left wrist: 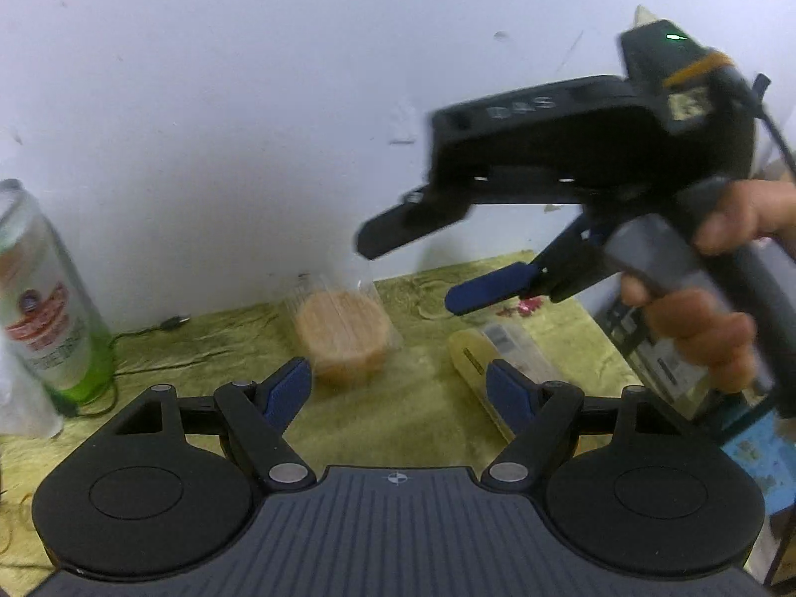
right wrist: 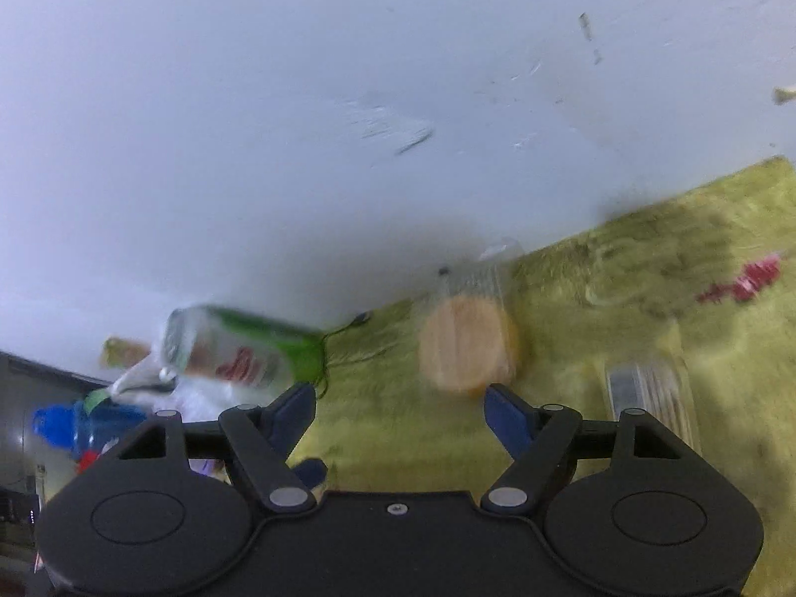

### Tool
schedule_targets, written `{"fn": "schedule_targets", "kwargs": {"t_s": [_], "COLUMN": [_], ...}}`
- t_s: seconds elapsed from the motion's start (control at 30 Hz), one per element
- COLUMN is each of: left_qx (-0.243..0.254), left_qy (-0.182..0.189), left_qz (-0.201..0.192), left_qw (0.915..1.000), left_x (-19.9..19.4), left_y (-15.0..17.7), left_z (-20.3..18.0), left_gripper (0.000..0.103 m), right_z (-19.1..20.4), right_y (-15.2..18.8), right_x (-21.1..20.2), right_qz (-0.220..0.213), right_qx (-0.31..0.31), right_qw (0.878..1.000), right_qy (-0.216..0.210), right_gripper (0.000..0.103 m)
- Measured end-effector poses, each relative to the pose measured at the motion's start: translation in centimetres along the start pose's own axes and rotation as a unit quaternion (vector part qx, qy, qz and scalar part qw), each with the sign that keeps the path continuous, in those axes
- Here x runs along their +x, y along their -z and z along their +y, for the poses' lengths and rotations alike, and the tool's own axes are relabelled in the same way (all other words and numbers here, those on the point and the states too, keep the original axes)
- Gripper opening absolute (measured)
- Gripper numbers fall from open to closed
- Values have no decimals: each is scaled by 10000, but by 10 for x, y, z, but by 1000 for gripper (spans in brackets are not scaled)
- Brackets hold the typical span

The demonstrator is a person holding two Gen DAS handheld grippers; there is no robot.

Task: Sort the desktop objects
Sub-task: 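Lift the open right tool out of the tray toward the remaining cakes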

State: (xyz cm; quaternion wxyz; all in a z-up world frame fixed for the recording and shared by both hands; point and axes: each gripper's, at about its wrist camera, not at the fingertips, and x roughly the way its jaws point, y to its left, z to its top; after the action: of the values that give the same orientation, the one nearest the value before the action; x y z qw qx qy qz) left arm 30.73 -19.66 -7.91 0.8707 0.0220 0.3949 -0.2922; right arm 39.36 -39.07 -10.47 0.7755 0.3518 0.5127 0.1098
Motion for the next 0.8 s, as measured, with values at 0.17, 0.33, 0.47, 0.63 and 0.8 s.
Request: {"fn": "schedule_targets", "kwargs": {"t_s": [0.17,0.33,0.47,0.63,0.8], "left_qx": [-262,-388,-424,-390,-313], "left_qy": [-26,-21,-38,19,45], "left_qz": [2,-18,86,335,429], "left_qw": [9997,9992,9991,9987,9986], "left_x": [32,51,65,78,83], "left_y": [0,3,5,8,7], "left_z": [11,16,22,25,23], "left_gripper": [78,78,78,78,79], "right_z": [-15,-28,-34,-44,-45], "right_y": [-19,-25,-26,-22,-21], "right_x": [41,68,85,95,95], "right_qz": [143,239,377,535,656], "right_qx": [109,208,309,440,441], "right_qw": [9995,9990,9986,9975,9968], "right_qy": [277,301,206,98,-67], "right_gripper": [85,86,87,88,89]}}
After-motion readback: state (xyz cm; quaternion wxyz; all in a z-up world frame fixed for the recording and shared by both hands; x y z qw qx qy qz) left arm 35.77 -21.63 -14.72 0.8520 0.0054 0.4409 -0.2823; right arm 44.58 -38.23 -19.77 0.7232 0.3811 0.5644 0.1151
